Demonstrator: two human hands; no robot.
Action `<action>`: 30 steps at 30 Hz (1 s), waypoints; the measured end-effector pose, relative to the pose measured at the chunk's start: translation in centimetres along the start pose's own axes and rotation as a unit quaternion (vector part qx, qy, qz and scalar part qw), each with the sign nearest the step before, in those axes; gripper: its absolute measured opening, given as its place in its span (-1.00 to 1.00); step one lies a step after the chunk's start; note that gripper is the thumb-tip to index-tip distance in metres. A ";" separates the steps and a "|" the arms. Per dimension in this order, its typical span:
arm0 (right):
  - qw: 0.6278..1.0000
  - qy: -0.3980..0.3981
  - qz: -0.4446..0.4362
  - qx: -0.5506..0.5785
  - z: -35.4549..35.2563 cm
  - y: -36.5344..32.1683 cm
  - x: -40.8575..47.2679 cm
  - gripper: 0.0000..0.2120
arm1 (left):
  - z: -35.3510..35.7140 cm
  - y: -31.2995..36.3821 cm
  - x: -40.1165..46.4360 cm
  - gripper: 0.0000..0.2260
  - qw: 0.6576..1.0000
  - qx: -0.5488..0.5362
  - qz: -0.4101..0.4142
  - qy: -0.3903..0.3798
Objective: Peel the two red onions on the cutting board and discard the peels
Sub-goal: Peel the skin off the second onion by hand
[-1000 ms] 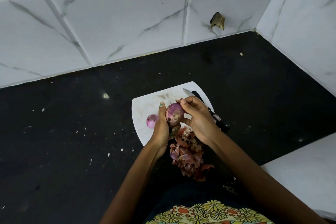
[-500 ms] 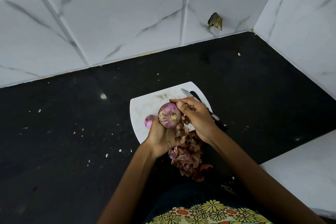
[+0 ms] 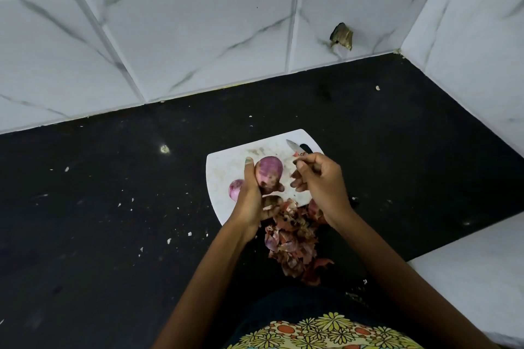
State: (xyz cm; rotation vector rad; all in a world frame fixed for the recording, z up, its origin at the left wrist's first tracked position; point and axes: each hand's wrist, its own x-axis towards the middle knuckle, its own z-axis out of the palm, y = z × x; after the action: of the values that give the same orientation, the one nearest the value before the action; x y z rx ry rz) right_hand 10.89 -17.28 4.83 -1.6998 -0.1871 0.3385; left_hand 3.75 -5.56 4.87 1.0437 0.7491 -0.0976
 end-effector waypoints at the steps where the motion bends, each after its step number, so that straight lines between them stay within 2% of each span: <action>1: 1.000 -0.024 0.011 -0.013 0.0 -0.2 0.0 -0.83 | 0.1 0.1 -0.1 -0.40 0.998 0.046 0.022 0.026; 4: 0.993 -0.108 0.045 0.010 0.0 -1.0 -0.1 -0.77 | 0.1 0.3 -0.2 -0.48 0.985 0.121 0.103 0.067; 8: 0.978 -0.201 0.042 0.024 0.1 -1.3 -0.3 -0.63 | -0.1 0.7 -0.4 -0.69 0.969 0.142 0.180 0.090; 12: 0.966 -0.187 0.069 0.164 0.2 -1.1 -0.4 -0.56 | -0.3 1.1 -0.7 -0.61 0.981 0.085 0.154 0.080; 14: 0.954 -0.184 0.081 0.221 0.0 -1.0 -0.3 -0.57 | -0.4 1.2 -0.7 -0.64 0.984 0.073 0.150 0.071; 18: 0.955 -0.182 0.072 0.225 -0.4 -0.8 -0.2 -0.52 | -0.5 0.9 -0.7 -0.72 0.982 0.068 0.173 0.027; 21: 0.952 -0.163 0.076 0.249 -0.2 -1.0 -0.2 -0.51 | -0.7 0.5 -0.6 -0.70 0.977 0.087 0.195 -0.029; 23: 0.948 -0.138 0.087 0.272 0.2 -1.3 -0.4 -0.50 | -0.6 0.3 -0.7 -0.62 0.973 0.098 0.205 -0.047; 26: 0.949 -0.107 0.103 0.277 0.9 -1.6 -0.8 -0.55 | -0.1 -0.1 -0.8 -0.59 0.971 0.095 0.214 -0.045; 30: 0.948 -0.105 0.127 0.273 1.3 -1.3 -1.0 -0.61 | -0.2 -0.3 -0.3 -0.50 0.973 0.087 0.212 -0.023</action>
State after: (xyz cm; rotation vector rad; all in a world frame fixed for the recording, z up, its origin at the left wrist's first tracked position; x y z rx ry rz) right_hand 9.66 -16.17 6.08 -1.1356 -0.0226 0.6973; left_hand 3.29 -5.68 4.76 1.3439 0.4679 0.1828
